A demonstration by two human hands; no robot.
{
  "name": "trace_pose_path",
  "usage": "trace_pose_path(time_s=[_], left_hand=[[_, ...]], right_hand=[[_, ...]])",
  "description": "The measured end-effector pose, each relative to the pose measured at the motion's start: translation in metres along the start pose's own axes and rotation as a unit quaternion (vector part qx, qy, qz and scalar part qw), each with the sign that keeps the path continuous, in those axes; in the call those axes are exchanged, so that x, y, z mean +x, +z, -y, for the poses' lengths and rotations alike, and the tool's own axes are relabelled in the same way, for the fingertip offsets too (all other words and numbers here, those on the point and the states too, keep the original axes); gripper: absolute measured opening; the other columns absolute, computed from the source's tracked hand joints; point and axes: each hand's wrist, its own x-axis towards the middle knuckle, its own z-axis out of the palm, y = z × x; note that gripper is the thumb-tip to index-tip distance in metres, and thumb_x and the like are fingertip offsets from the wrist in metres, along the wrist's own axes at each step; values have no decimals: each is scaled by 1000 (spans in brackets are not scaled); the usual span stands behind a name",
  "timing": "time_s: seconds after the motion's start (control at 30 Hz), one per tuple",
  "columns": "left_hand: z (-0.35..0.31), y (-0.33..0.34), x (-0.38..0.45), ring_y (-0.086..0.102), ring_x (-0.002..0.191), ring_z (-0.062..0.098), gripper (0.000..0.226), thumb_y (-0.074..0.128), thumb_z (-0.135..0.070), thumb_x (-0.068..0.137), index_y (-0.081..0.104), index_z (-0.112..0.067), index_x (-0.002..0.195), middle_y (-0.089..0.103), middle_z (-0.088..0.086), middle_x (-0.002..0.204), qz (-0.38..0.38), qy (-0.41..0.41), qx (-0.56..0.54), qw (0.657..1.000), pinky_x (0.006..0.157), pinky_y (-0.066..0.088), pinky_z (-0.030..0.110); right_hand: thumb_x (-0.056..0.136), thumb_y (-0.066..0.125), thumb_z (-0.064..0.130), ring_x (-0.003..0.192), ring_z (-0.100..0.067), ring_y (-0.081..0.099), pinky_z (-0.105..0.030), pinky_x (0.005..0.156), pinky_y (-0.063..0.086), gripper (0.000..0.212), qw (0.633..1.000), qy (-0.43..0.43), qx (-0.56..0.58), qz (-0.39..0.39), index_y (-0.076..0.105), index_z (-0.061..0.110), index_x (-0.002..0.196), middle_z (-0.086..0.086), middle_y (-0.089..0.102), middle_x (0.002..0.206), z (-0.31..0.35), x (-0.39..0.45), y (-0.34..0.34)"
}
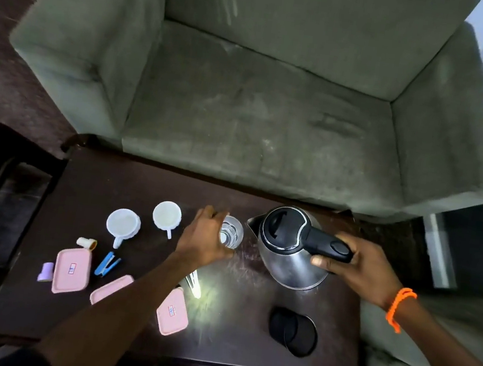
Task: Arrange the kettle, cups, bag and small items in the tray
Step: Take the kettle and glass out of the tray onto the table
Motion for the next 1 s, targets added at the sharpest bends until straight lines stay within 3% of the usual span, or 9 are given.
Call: trace_pose_path(time_s=[0.23,0.37,0.47,0.67,0.77,1.0], left_hand=[[6,25,8,49,124,28,100,85,-53,53,49,-27,142,51,3,128,7,2,22,1000,96,55,41],[6,31,10,47,127,26,99,85,-53,55,47,-28,143,49,2,132,-7,7,25,1000,93,56,42],[8,32,10,47,126,26,97,85,-55,54,48,-28,140,50,1,131,-15,13,28,999,91,57,44],[13,33,8,47,126,25,103,89,-54,53,46,-30,143,49,0,131,-20,13,24,999,91,58,45],[16,33,6,47,126,26,111,93,-54,51,42,-27,147,50,2,133,-21,11,2,1000,94,55,44],[23,30,-3,56,123,26,111,97,-42,52,45,-17,147,52,6,134,-26,-7,-72,997,106,48,37]], right_hand=[[71,86,42,56,-1,43,-20,53,31,38,994,-18,-100,41,51,29,64,10,47,56,-2,19,8],[71,85,46,58,-4,48,-34,59,43,36,988,-7,-137,68,55,26,68,8,53,60,2,28,16],[72,81,54,69,-20,61,-44,66,50,40,980,11,-178,86,62,20,78,4,63,69,10,31,19],[73,76,59,76,-24,64,-36,64,50,41,958,29,-273,83,63,22,86,1,68,81,27,34,30],[73,76,59,74,-26,63,-34,62,47,37,958,34,-272,83,55,28,76,-2,68,77,28,38,29],[67,68,70,70,-26,64,-42,68,54,46,944,12,-317,89,56,27,75,-1,68,73,28,45,23]])
